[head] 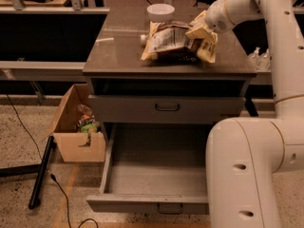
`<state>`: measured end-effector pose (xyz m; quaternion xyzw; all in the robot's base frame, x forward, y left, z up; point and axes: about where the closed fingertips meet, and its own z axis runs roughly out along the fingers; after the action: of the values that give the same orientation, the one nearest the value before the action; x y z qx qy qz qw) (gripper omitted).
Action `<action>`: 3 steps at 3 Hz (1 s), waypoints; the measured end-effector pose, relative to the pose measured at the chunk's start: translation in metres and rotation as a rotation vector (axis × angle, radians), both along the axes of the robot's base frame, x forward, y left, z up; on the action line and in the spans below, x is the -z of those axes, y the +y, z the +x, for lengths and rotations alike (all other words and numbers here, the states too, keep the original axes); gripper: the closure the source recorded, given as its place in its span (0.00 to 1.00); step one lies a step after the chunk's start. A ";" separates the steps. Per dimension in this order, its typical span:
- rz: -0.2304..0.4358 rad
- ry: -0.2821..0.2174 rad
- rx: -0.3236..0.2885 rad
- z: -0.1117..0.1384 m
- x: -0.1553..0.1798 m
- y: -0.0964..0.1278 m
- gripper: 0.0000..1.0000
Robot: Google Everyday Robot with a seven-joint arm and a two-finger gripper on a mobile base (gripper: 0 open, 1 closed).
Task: Pick brown chip bag from middle drawer and place on counter
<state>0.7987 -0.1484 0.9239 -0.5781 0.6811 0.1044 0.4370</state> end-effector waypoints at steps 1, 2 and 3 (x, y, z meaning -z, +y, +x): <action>-0.004 -0.015 0.040 -0.004 -0.010 -0.022 0.15; 0.001 -0.064 0.151 -0.013 -0.039 -0.075 0.00; -0.020 -0.099 0.294 -0.034 -0.070 -0.143 0.00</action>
Offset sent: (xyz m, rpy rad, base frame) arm -0.0040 -0.1359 0.0810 0.0104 -0.1075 -0.2402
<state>0.7648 -0.2909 0.9935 -0.4807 0.7371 0.0039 0.4749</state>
